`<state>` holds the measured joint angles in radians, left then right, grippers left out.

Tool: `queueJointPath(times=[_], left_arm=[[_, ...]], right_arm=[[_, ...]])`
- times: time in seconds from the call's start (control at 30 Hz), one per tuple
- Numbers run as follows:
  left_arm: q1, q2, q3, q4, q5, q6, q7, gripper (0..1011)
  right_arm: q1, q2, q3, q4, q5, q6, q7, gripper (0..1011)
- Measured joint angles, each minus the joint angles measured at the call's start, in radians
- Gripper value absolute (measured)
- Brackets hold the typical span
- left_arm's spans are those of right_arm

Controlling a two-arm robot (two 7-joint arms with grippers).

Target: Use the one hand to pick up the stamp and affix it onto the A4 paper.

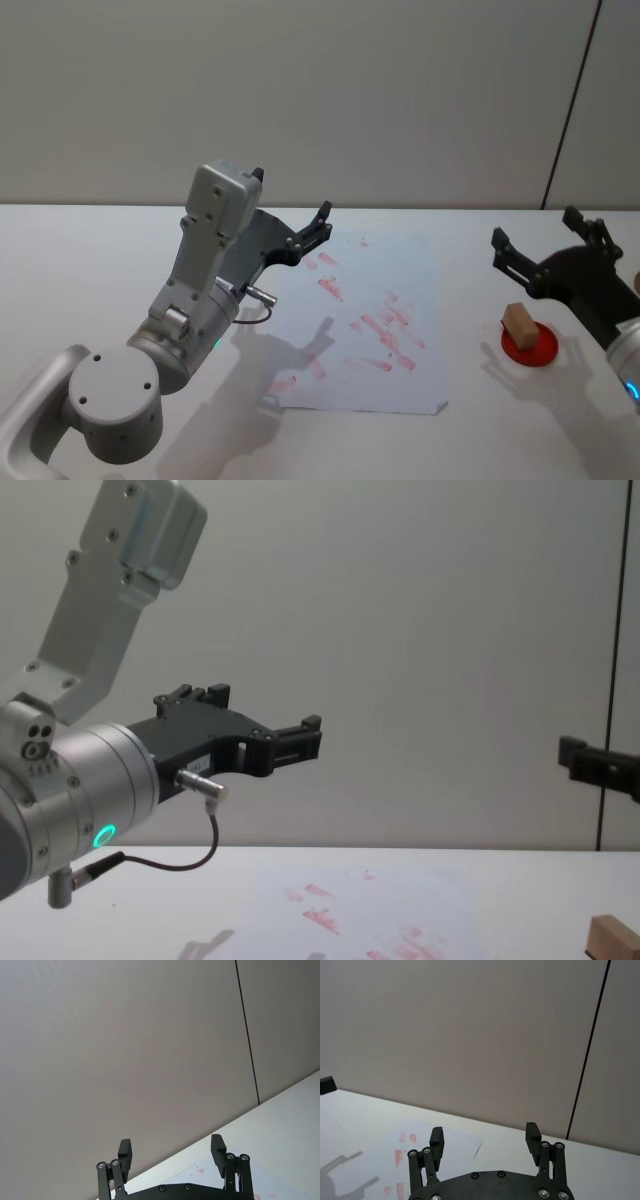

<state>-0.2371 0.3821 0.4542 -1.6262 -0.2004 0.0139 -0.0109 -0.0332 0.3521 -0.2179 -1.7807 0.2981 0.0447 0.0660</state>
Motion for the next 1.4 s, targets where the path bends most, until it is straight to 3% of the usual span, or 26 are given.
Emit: queueJointPath(times=[0.33,0.53,1.13,1.4], left_arm=[[0.0,0.0,0.0,0.0,0.0,0.0,0.0,1003],[0.0,0.0,0.0,0.0,0.0,0.0,0.0,1003],[0.0,0.0,0.0,0.0,0.0,0.0,0.0,1003],[0.0,0.0,0.0,0.0,0.0,0.0,0.0,1003]], right_arm=[[-0.08,0.056,0.023,-0.068,0.031,0.087,-0.035,1001],[-0.102,0.065,0.025,-0.088,0.031,0.158,-0.063,1001],[-0.039,-0.011,-0.007,-0.026,-0.029,0.326,-0.095,1001],[-0.025,-0.033,-0.013,0.004,-0.039,0.371,-0.109,1001]])
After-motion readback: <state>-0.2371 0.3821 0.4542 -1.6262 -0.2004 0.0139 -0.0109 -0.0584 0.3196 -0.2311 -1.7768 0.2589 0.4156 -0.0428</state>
